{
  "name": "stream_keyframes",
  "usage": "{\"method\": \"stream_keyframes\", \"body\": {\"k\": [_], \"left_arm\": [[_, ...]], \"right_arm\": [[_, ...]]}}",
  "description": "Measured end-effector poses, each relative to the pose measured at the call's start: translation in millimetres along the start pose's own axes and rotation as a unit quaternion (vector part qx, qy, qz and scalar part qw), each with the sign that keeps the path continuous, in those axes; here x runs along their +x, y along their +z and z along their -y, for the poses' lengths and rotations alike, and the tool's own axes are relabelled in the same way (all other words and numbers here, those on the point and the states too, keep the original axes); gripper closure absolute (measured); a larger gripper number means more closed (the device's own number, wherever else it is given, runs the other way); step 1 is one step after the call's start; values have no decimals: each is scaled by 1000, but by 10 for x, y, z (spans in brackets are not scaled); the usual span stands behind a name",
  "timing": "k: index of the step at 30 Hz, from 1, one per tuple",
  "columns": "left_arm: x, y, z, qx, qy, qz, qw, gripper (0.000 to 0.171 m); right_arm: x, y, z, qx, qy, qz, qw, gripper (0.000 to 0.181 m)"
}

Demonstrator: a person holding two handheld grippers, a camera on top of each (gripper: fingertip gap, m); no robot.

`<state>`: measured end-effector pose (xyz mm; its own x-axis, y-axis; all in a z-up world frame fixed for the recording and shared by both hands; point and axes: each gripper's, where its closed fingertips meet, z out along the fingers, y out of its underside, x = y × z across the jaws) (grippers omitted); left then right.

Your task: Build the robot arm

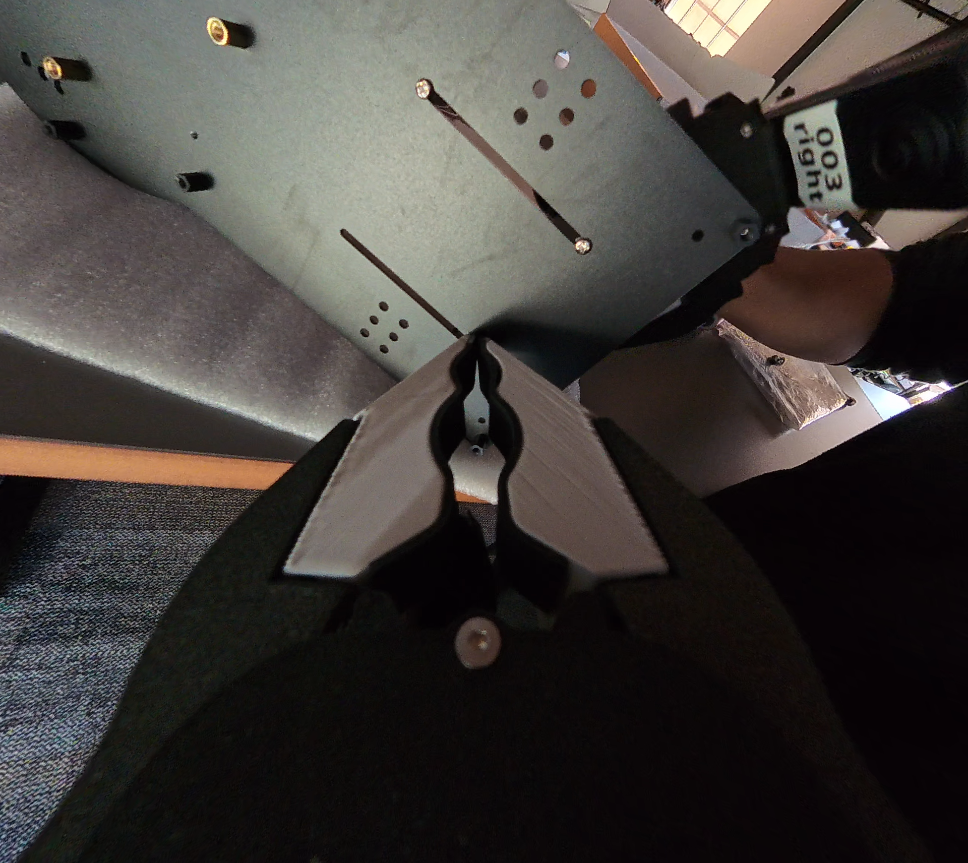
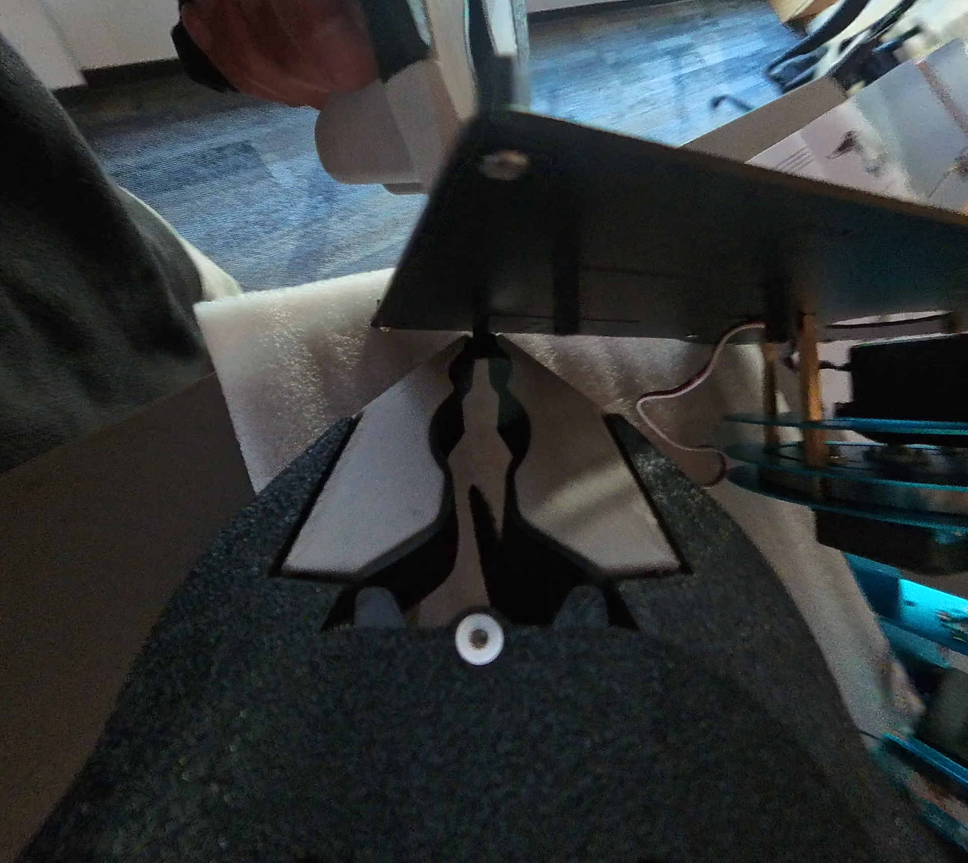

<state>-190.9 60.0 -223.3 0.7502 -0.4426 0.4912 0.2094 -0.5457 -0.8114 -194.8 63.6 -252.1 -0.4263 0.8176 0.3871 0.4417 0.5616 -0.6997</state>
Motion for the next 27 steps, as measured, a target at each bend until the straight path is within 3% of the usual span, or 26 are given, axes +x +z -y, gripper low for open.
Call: {"method": "stream_keyframes", "body": {"k": [3, 5, 8, 9, 11, 12, 14, 19, 22, 25, 27], "left_arm": [[1, 0, 2, 1, 1, 2, 1000, 171], [1, -1, 4, 4, 1, 2, 1000, 171], [3, 4, 3, 6, 2, 2, 1000, 171], [4, 4, 3, 7, 4, 3, 1000, 171], [3, 4, 3, 7, 4, 4, 1000, 171], [3, 2, 2, 8, 4, 4, 1000, 171], [2, 2, 2, 8, 2, 2, 1000, 171], [2, 2, 2, 12, -4, -4, 1000, 171], [1, 2, 3, 15, -8, -7, 1000, 171], [0, 4, 6, 18, -10, -8, 1000, 171], [0, 4, 7, 17, -8, -7, 1000, 171]], "right_arm": [[-48, -1, 6, 9, 115, 114, 987, 177], [-93, -42, 55, 24, 258, 230, 938, 178], [-130, -74, 85, 31, 383, 318, 867, 177], [-123, -76, 88, 35, 387, 317, 865, 177], [-89, -58, 45, 35, 311, 260, 914, 171], [-51, -52, 11, 26, 266, 216, 939, 158], [-66, -88, 2, 14, 190, 168, 967, 148], [-34, -68, 46, 17, 88, 82, 993, 176], [-65, -69, 56, 23, 166, 163, 972, 177], [-92, -118, 108, 37, 339, 296, 892, 177], [-106, -127, 115, 31, 379, 313, 870, 177]]}}
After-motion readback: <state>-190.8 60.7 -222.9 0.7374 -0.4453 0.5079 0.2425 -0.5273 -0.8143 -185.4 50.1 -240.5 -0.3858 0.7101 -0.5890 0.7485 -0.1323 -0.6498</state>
